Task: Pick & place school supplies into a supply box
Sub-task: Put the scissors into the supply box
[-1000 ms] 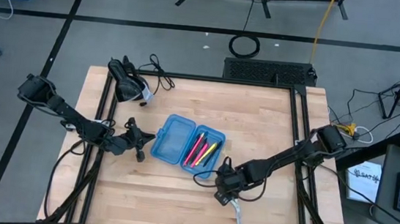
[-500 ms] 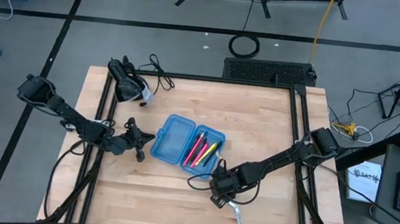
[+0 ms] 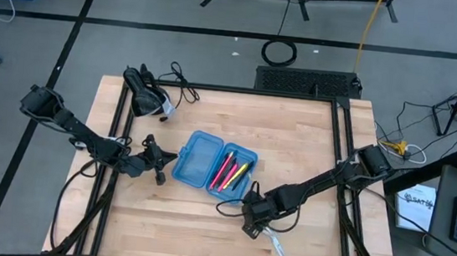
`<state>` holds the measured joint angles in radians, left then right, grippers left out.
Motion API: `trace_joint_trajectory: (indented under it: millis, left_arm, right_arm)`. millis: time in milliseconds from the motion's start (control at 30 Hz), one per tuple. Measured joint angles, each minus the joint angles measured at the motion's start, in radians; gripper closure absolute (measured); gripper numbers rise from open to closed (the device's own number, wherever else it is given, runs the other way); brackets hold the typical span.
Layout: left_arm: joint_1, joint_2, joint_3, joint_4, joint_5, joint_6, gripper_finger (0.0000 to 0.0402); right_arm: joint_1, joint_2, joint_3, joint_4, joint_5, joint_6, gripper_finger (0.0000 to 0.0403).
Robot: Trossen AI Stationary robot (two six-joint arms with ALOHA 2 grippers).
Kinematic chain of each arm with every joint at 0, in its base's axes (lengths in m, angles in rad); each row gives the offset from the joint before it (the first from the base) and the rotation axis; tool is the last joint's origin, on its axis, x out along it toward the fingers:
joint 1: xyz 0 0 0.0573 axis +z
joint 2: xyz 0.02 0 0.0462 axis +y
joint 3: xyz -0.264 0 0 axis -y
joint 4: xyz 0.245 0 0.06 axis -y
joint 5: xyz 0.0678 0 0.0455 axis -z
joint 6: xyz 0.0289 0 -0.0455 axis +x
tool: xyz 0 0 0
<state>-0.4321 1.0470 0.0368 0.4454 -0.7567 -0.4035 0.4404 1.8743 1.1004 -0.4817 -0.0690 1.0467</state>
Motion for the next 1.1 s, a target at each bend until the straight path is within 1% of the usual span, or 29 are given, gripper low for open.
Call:
trace_joint_trajectory:
  millis: [67,167,233,267,333,533,600,700,800,900,1000,1100]
  left_arm:
    - [0.0,0.0,0.0,0.0,0.0,-0.003,0.0371]
    - [0.0,0.0,0.0,0.0,0.0,-0.006,0.0371]
    - [0.0,0.0,0.0,0.0,0.0,-0.006,0.0371]
    - [0.0,0.0,0.0,0.001,-0.001,-0.006,0.0371]
    - [0.0,0.0,0.0,0.0,-0.001,-0.006,0.0371]
    - [0.0,0.0,0.0,0.0,-0.001,-0.006,0.0371]
    - [0.0,0.0,0.0,0.001,-0.001,-0.006,0.0371]
    - [0.0,0.0,0.0,0.0,-0.001,-0.017,0.0371]
    - [0.0,0.0,0.0,0.0,0.0,-0.018,0.0371]
    - [0.0,0.0,0.0,0.0,0.001,-0.018,0.0371]
    - [0.0,0.0,0.0,0.0,0.019,-0.019,0.0371]
    - [0.0,0.0,0.0,0.0,0.025,-0.022,0.0371]
  right_arm:
    - [0.0,-0.038,0.005,0.014,0.03,-0.008,0.0373]
    - [0.003,-0.082,0.021,-0.04,0.069,-0.02,0.0373]
    - [0.001,-0.098,0.062,-0.067,0.101,-0.03,0.0373]
    - [0.0,-0.103,0.087,-0.089,0.115,-0.043,0.0374]
    - [0.005,-0.103,0.132,-0.15,0.13,-0.064,0.0401]
    - [0.006,-0.105,0.203,-0.176,0.155,-0.098,0.0399]
    - [0.005,-0.105,0.202,-0.19,0.162,-0.099,0.0399]
    - [0.006,-0.101,0.199,-0.207,0.219,-0.134,0.0399]
    - [0.007,-0.105,0.2,-0.191,0.215,-0.159,0.0401]
    - [0.007,-0.091,0.2,-0.141,0.176,-0.162,0.0374]
    - [0.007,-0.068,0.201,-0.12,0.146,-0.172,0.0326]
    - [0.006,-0.031,0.201,-0.145,0.141,-0.173,0.0271]
